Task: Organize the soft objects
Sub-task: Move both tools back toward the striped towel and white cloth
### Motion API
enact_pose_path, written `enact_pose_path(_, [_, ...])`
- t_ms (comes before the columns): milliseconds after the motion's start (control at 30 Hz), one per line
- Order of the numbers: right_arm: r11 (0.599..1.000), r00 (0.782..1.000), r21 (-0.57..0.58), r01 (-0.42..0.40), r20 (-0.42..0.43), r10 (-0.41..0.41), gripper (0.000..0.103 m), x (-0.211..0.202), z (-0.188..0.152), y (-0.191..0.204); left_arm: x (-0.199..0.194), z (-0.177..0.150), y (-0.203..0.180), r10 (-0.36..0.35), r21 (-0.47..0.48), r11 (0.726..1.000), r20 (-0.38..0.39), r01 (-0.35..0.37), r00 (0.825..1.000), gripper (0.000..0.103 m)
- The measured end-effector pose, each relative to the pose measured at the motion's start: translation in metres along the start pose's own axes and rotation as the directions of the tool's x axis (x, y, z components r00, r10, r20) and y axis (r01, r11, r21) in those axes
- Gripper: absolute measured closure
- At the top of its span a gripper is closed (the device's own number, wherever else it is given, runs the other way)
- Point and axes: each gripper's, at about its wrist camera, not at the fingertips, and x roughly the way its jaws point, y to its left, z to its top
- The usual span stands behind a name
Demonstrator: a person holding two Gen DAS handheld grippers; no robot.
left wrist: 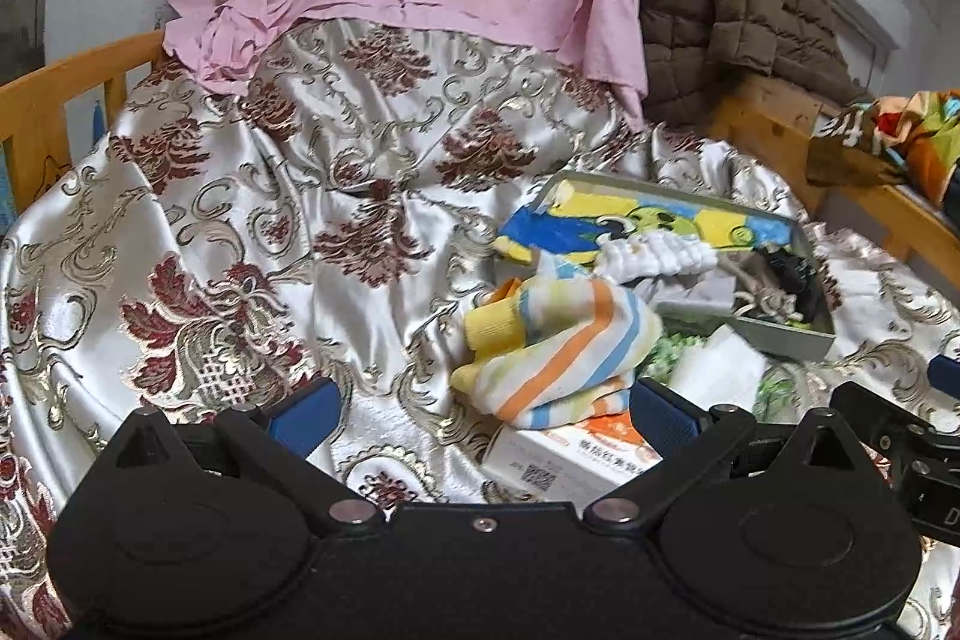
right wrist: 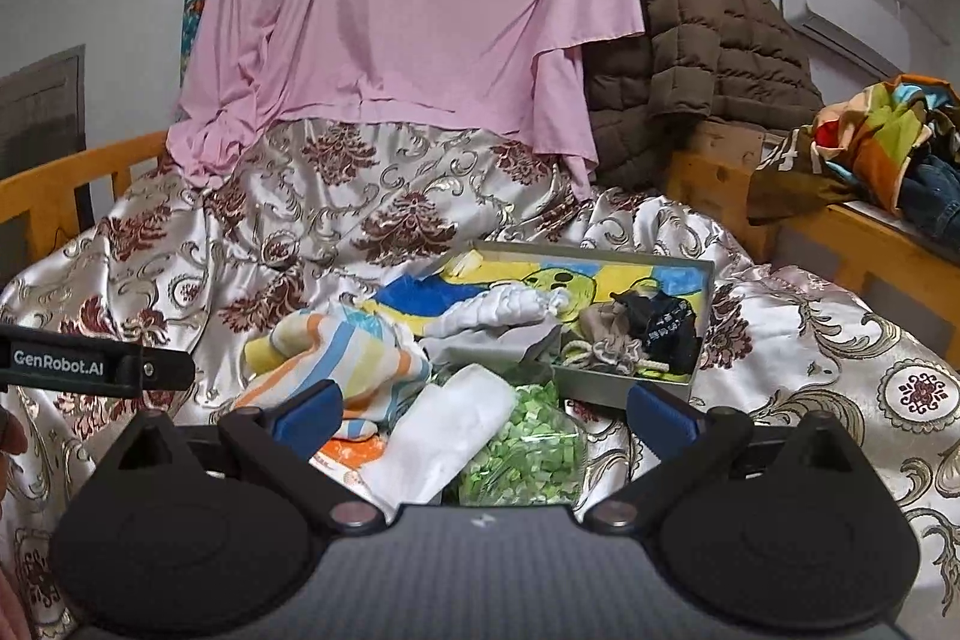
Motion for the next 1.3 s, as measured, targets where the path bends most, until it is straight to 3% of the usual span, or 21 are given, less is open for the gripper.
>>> enact_pose_path(567, [0.996,0.988,-0.089,-0.031,-0.152,0.018,0.000,0.031,-0.012,0.019,0.025,-0.004,0.013,0.097,-0.084,0.990,-0.154,-0.111,0.983,0.001])
enact_pose_path(900, [0.992,0.983,-0.117,-0.053,-0.179,0.031,0.000,0.047,-0.016,0.028,0.036,-0.005,0.020,0.118,-0.133,0.980,-0.224,-0.150,0.967,0.001])
enact_pose_path(1100, [0.984,0.983,-0.167,-0.055,-0.181,0.024,0.000,0.057,-0.018,0.034,0.047,-0.002,0.014,0.133,-0.097,0.983,-0.231,-0.159,0.964,0.001])
enact_pose_path(1300, [0.968,0.986,-0.244,-0.055,-0.165,0.014,0.000,0.070,-0.019,0.038,0.060,0.008,0.004,0.144,0.031,0.990,-0.186,-0.141,0.972,0.001])
